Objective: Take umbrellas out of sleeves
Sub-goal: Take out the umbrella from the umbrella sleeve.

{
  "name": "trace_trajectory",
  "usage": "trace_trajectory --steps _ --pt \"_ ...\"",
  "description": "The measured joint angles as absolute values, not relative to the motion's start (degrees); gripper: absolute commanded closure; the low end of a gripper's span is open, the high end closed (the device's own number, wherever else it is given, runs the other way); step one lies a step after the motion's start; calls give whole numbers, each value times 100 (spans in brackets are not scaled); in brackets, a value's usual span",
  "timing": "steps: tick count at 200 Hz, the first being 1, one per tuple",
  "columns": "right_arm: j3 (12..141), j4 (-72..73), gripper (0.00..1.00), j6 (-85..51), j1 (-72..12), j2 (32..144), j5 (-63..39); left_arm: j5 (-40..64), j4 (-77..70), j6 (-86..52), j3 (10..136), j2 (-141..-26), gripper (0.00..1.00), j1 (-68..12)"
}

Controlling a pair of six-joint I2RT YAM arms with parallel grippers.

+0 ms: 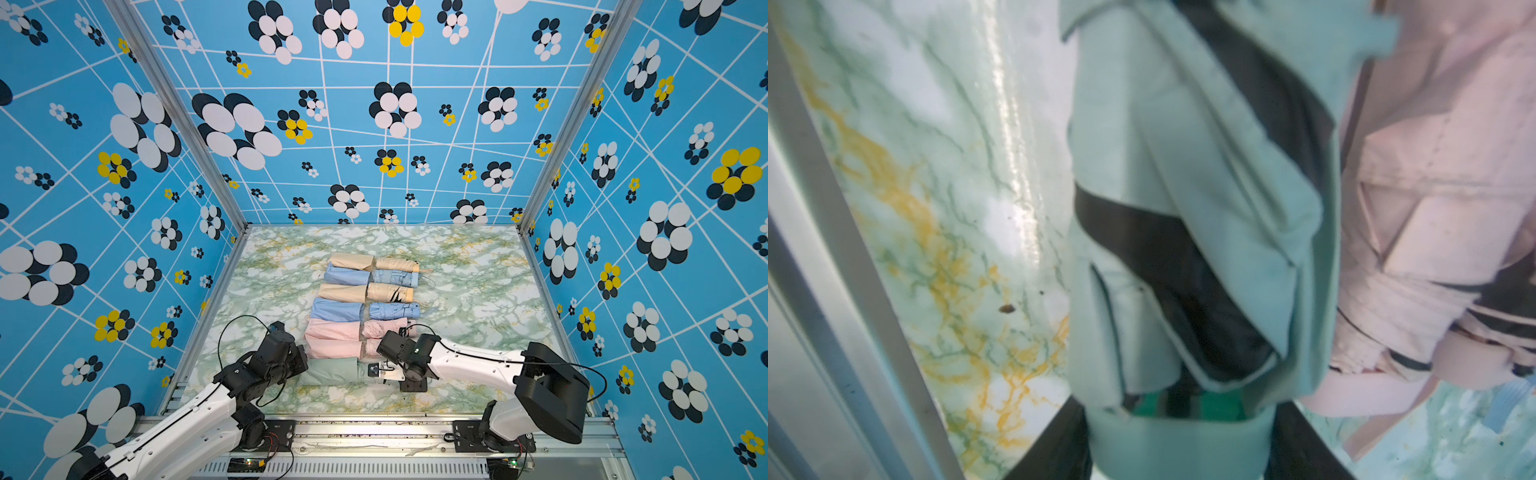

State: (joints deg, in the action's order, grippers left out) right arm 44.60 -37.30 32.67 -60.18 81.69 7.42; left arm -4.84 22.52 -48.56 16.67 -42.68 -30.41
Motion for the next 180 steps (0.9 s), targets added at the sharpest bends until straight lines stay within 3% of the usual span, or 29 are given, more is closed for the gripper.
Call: trace_trajectory --steps 180 --pt "4272 -3924 66 3391 -5979 7896 996 -766 2576 -4683 1813 -4187 100 -2919"
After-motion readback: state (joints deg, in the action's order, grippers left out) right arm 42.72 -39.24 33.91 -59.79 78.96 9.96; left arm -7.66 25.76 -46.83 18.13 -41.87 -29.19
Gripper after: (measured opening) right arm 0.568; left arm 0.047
